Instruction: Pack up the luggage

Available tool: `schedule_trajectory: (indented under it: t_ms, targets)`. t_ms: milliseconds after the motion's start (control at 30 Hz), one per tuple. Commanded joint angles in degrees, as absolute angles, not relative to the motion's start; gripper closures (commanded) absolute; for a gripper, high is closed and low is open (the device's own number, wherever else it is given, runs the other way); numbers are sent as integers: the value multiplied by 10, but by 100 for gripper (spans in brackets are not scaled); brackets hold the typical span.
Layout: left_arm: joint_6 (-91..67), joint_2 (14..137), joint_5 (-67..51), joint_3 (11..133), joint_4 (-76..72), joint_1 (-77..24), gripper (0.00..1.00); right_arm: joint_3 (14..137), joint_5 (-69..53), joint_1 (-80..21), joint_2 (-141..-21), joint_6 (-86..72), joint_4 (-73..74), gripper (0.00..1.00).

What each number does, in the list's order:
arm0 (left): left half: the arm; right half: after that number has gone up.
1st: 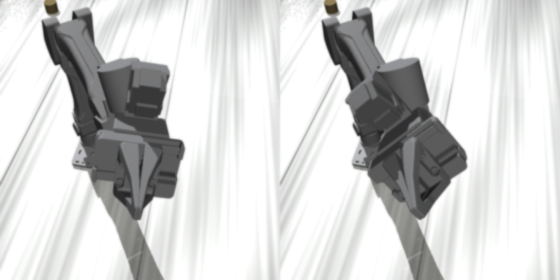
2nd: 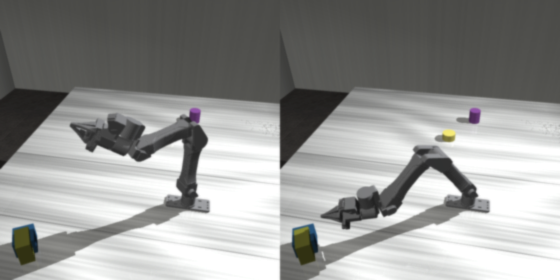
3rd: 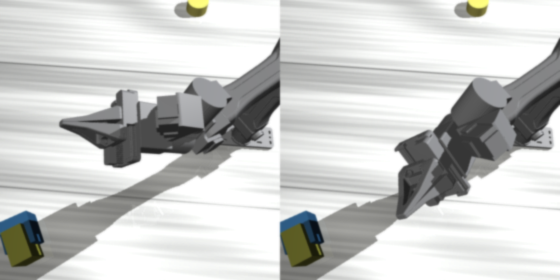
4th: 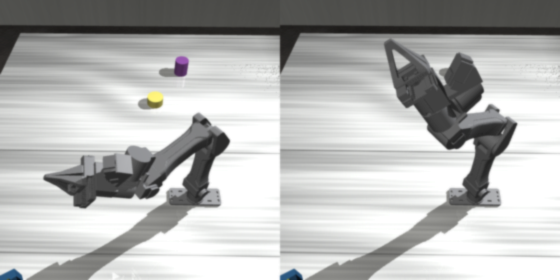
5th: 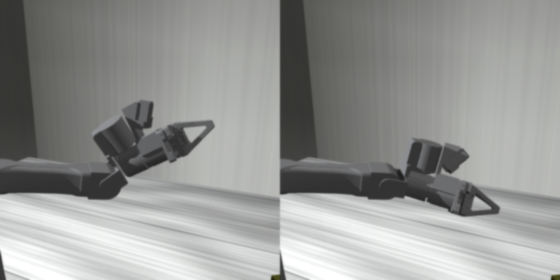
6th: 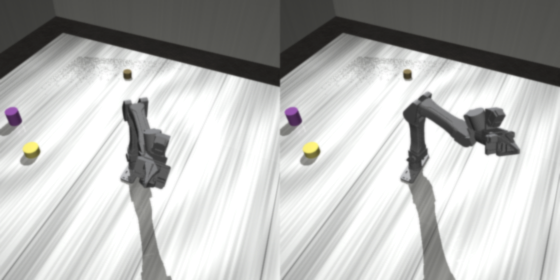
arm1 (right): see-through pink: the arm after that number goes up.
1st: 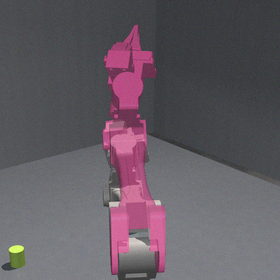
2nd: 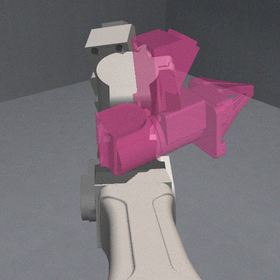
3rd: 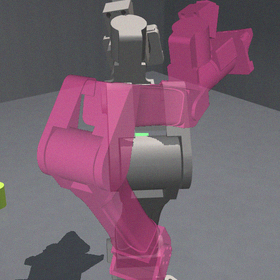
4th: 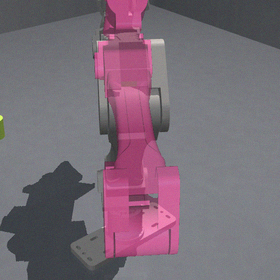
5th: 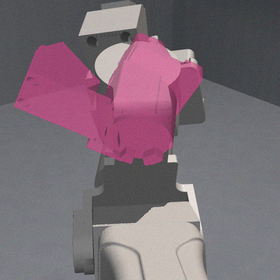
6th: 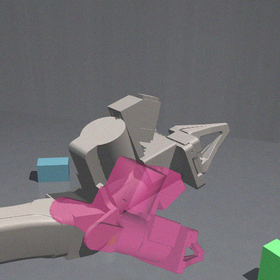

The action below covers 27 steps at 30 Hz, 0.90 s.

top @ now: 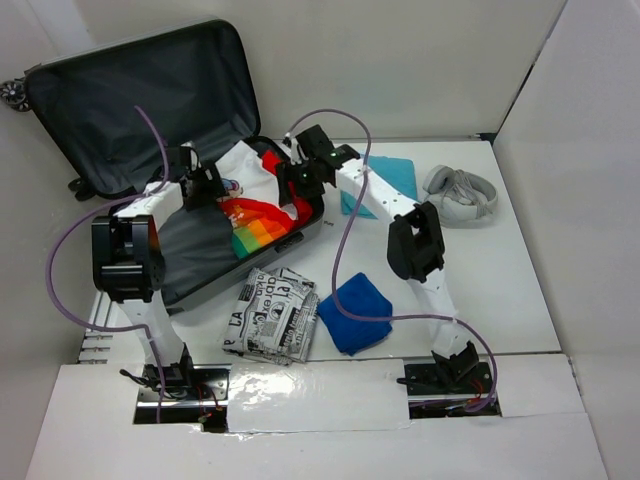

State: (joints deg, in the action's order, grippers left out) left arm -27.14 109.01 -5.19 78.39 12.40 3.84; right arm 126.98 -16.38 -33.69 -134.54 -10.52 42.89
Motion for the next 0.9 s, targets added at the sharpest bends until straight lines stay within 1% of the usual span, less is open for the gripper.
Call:
schedule_trajectory:
  t_ms: [0, 133, 200, 267, 333, 367, 400, 433, 500, 633, 700, 800, 867]
  targets:
    - [-254, 1063, -57, 810, 105, 39, 0, 1292, -88, -327, -1273, -90, 370, 23]
    - [-229, 1075, -51, 862, 116, 39, 0, 1292, -8, -348, -1261, -97, 348, 22]
    - [-222, 1081, -64, 879, 125, 39, 3, 1292, 52, -363, -1261, -106, 334, 22]
    - [-222, 1081, -77, 885, 126, 39, 7, 1307, 60, -371, -1274, -106, 312, 29]
    - [-228, 1081, -83, 859, 105, 39, 18, 1331, 51, -383, -1290, -106, 302, 41]
    - [-228, 1081, -78, 859, 110, 39, 21, 1340, 51, -388, -1308, -106, 290, 45]
    - [-228, 1081, -72, 867, 128, 39, 27, 1349, 51, -388, -1317, -106, 290, 50]
    - [-228, 1081, -66, 867, 143, 39, 27, 1368, 41, -388, -1335, -106, 282, 52]
    - [-228, 1081, -60, 857, 151, 39, 27, 1375, 40, -395, -1347, -112, 262, 52]
    - [-248, 1059, -9, 821, 157, 39, 9, 1380, 68, -400, -1379, -106, 218, 52]
    - [-248, 1052, -4, 815, 157, 39, 4, 1410, 90, -400, -1415, -112, 234, 53]
    - [-253, 1084, -9, 840, 172, 39, 2, 1402, 118, -393, -1441, -112, 223, 53]
    - [-260, 1105, 12, 852, 172, 39, 2, 1386, 132, -387, -1456, -118, 214, 53]
